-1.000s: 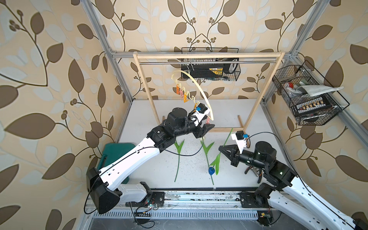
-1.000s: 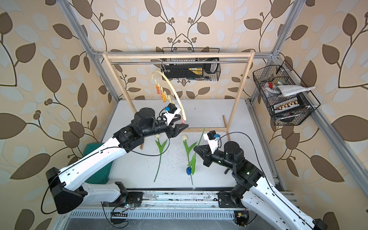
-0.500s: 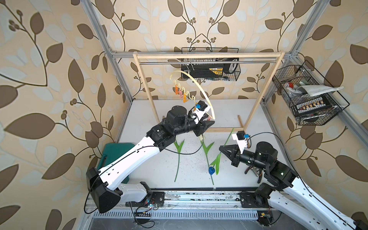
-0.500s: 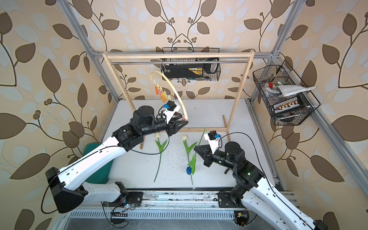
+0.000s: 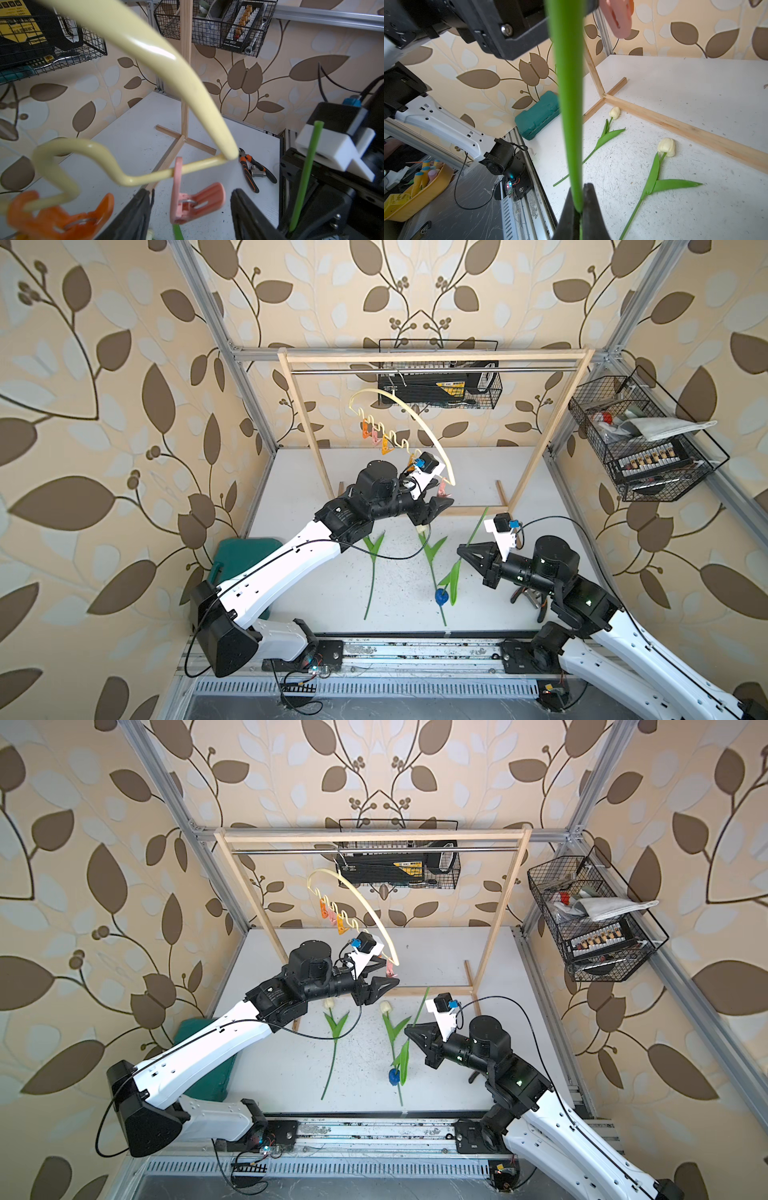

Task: Dry the flowers on a clothes hanger
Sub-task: Open the clamp at the hanger.

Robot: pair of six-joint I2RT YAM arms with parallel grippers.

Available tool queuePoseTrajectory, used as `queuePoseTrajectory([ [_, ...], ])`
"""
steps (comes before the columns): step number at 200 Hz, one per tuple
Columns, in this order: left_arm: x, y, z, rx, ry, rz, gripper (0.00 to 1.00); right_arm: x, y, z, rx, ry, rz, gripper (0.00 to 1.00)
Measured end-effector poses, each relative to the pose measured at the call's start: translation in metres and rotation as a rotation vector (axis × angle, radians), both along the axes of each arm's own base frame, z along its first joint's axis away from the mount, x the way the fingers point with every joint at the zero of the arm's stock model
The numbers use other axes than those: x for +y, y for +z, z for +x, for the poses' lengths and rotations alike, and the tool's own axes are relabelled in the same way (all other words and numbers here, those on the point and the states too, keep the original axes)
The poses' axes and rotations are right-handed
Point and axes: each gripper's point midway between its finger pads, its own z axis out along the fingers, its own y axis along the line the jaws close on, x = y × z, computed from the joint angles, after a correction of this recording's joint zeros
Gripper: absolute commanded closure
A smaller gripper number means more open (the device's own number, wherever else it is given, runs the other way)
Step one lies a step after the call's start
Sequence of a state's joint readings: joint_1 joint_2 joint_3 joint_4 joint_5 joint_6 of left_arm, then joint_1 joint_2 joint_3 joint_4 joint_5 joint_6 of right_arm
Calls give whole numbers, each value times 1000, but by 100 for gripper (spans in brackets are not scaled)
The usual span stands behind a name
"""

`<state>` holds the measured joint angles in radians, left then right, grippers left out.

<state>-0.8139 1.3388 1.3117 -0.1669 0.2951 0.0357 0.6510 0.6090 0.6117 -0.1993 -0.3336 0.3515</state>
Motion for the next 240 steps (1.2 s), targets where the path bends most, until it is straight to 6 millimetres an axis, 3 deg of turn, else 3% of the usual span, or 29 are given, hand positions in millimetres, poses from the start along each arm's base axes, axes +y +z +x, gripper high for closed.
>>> queuePoseTrajectory([
  [81,-7,2,6,-12,19,-1,41,0,0,0,0,-2,0,100],
  [130,-14,-2,9,-16,34,9,35,0,0,0,2,-2,3,100],
  [186,-30,2,19,-89,143,-5,35,0,2,-1,5,2,12,100],
  [240,-42,-25,43,-92,250,41,51,-2,6,-3,2,-3,30,100],
])
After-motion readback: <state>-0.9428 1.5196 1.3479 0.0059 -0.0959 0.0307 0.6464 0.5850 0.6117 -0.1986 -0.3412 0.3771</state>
